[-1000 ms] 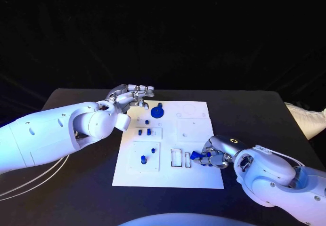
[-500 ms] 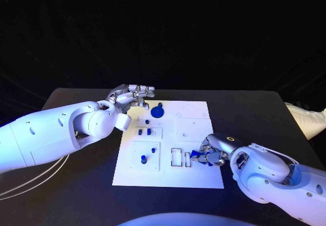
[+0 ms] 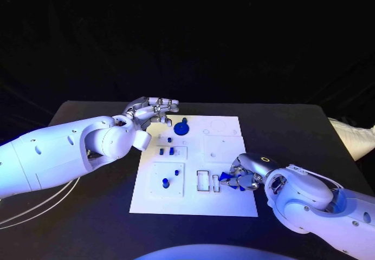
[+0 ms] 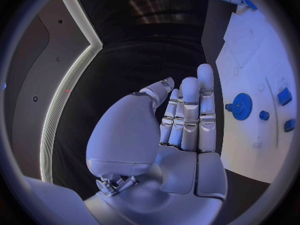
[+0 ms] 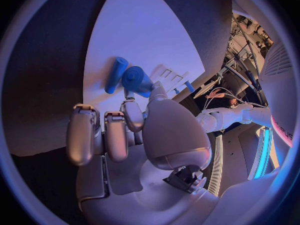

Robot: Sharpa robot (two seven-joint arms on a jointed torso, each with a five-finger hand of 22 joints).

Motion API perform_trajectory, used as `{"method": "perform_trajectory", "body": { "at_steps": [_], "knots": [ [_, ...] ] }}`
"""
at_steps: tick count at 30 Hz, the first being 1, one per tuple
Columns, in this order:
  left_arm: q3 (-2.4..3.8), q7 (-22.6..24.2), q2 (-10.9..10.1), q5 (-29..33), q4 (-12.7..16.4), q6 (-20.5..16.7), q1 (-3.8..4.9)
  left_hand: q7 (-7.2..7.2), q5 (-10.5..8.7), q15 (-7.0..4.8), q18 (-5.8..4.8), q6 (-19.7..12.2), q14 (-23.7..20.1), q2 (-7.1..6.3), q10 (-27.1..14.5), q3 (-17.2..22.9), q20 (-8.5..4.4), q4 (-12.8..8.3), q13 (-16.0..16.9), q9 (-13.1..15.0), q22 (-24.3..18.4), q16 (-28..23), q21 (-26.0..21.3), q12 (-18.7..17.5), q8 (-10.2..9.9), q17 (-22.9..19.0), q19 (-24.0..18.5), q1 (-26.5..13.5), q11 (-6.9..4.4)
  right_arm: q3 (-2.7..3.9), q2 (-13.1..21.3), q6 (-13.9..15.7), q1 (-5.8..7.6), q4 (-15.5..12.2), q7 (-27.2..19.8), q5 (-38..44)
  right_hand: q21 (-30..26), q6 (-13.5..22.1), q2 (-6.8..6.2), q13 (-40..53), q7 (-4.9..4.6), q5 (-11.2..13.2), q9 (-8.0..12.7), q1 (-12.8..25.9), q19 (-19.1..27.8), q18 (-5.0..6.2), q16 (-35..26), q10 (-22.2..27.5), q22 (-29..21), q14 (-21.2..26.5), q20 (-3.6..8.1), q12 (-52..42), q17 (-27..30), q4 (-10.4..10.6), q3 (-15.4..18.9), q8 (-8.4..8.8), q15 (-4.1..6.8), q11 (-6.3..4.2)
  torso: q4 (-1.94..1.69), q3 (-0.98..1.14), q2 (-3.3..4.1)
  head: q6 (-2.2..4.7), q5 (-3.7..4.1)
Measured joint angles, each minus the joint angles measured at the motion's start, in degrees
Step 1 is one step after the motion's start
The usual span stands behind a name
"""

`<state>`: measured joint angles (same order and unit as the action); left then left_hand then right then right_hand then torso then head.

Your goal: Assemble the parts on the task board

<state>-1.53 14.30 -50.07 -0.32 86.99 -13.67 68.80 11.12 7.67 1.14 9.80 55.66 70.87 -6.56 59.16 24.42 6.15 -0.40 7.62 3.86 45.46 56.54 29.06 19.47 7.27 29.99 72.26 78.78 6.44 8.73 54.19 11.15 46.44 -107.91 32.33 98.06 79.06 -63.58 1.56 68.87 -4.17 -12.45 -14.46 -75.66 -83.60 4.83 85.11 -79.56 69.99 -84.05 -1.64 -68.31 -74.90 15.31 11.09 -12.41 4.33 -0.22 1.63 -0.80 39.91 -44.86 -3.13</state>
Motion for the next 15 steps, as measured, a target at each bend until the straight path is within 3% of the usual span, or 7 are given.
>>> {"method": "perform_trajectory", "body": {
  "at_steps": [3, 8, 15],
  "knots": [
    [-0.02, -0.06, 0.09, -0.29, -0.04, -0.01, -0.03, 0.0, 0.0, 0.0, 0.0, 0.0, 0.0, 0.0, 0.0, 0.0, 0.0, 0.0, 0.0, 0.0, 0.0, 0.0, 0.0, 0.0, 0.0, 0.0, 0.0, 0.0, 0.0, -0.21, 0.18, 1.28, -0.14, -0.5, 0.13, -1.06, 0.0, -0.04, -0.01, -0.96, -0.02, -0.66, -0.13, -0.01, 0.11, 0.0, 0.0, 0.12, -0.05, -0.01, 0.11, 0.91, 0.0, -1.01, -1.67, 0.01, 0.01, -0.19, 0.02, 0.03, 0.01, 0.05, 0.0],
    [-0.03, -0.13, 0.26, -0.78, -0.04, -0.02, -0.07, 0.0, 0.0, 0.0, 0.0, 0.0, 0.0, 0.0, 0.0, 0.0, 0.0, 0.0, -0.01, 0.0, 0.0, 0.22, 0.0, 0.0, 0.0, 0.0, 0.0, 0.0, 0.0, -0.48, 0.24, 3.64, 0.0, -1.58, 0.11, -3.24, 0.0, -0.42, 0.5, 0.73, -0.4, -1.66, -0.44, 0.5, -0.09, 0.0, 0.33, -0.1, 0.48, 0.02, 0.31, -0.43, -0.01, -0.6, -2.85, 0.05, 0.59, -0.09, -0.03, -0.01, 0.02, 0.16, 0.19],
    [-0.04, -0.17, 0.28, -1.19, -0.04, -0.04, -0.12, 0.0, 0.0, 0.0, 0.0, 0.0, 0.0, 0.0, 0.0, 0.0, 0.0, 0.0, -0.01, 0.0, 0.01, 0.22, 0.0, 0.0, 0.0, 0.01, 0.0, 0.0, 0.0, -0.41, -0.02, 7.2, 0.63, -2.38, -0.61, -5.76, 0.38, -0.62, 0.95, 2.32, -0.6, -2.65, -0.84, 0.95, -0.3, 0.0, 0.56, -0.29, 0.94, 0.02, 0.52, -0.91, -0.05, -0.28, -3.3, 0.23, 0.59, 0.1, -0.03, -0.03, 0.04, 0.13, 0.1]
  ]
}}
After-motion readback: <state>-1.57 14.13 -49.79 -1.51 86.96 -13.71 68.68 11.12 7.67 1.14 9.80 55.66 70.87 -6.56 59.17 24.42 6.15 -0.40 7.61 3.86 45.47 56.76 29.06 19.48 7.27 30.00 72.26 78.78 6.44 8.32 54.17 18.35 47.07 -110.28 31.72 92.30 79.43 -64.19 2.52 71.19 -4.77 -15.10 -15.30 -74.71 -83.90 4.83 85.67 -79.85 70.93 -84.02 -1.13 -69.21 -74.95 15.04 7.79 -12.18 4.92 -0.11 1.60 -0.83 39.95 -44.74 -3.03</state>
